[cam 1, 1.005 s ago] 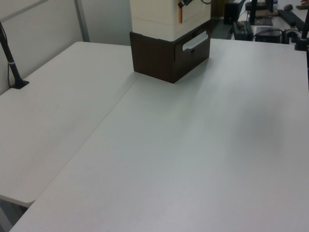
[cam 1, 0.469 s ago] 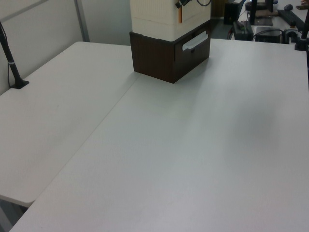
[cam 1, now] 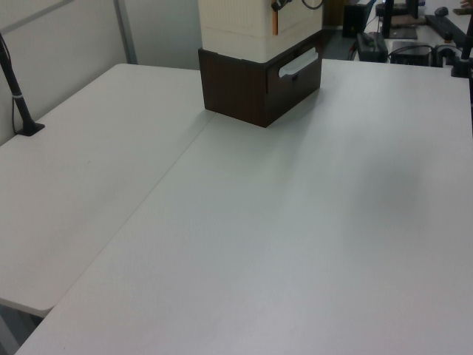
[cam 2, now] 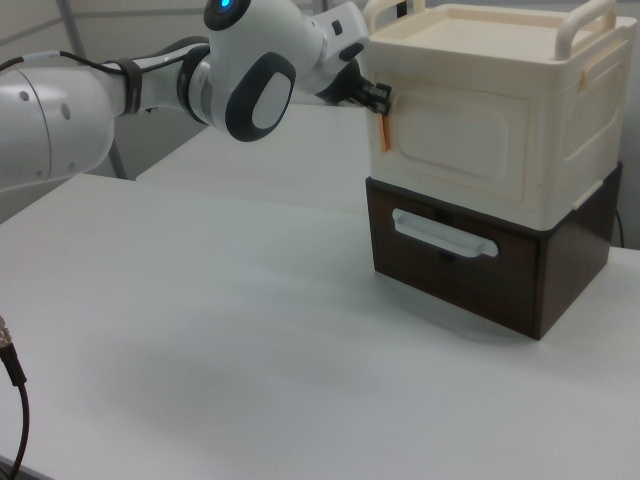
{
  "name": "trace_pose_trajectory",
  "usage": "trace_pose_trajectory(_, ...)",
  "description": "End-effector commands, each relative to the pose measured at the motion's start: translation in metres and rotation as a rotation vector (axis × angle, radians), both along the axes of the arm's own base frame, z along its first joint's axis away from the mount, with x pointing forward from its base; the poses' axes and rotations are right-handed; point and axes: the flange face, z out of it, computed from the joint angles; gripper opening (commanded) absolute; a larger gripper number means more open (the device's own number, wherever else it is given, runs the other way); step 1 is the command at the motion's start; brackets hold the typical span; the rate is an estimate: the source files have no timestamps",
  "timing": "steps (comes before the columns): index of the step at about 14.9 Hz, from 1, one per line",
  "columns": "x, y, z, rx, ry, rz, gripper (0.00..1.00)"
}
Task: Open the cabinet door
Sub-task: 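Close the gripper on the door's orange handle edge, then pull the door edge outward, swinging the door open on its hinge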
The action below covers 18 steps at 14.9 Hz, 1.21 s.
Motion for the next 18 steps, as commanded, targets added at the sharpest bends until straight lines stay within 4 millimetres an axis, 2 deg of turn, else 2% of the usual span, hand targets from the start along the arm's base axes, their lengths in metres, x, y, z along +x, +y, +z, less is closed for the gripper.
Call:
trace_pose_trajectory(1, -0.006, -0.013, 0.008, -0.021, -0.014, -0.002, 0.00)
trace_pose_trajectory(3, -0.017, -0.015, 0.004, -0.014, 0.019, 0.002, 0.00)
trace_pose_trajectory(7, -0.038, -0.027, 0.012, 0.000, 0.145, 0.031, 0.00)
trace_pose_trajectory(10, -0.047, -0.033, 0.016, 0.005, 0.200, 0.052, 0.00)
trace_pose_trajectory(13, -0.052, -0.039, 0.012, 0.016, 0.248, 0.057, 0.01)
trace_pose_trajectory(18, -0.075, -0.065, 0.005, 0.036, 0.380, 0.083, 0.03)
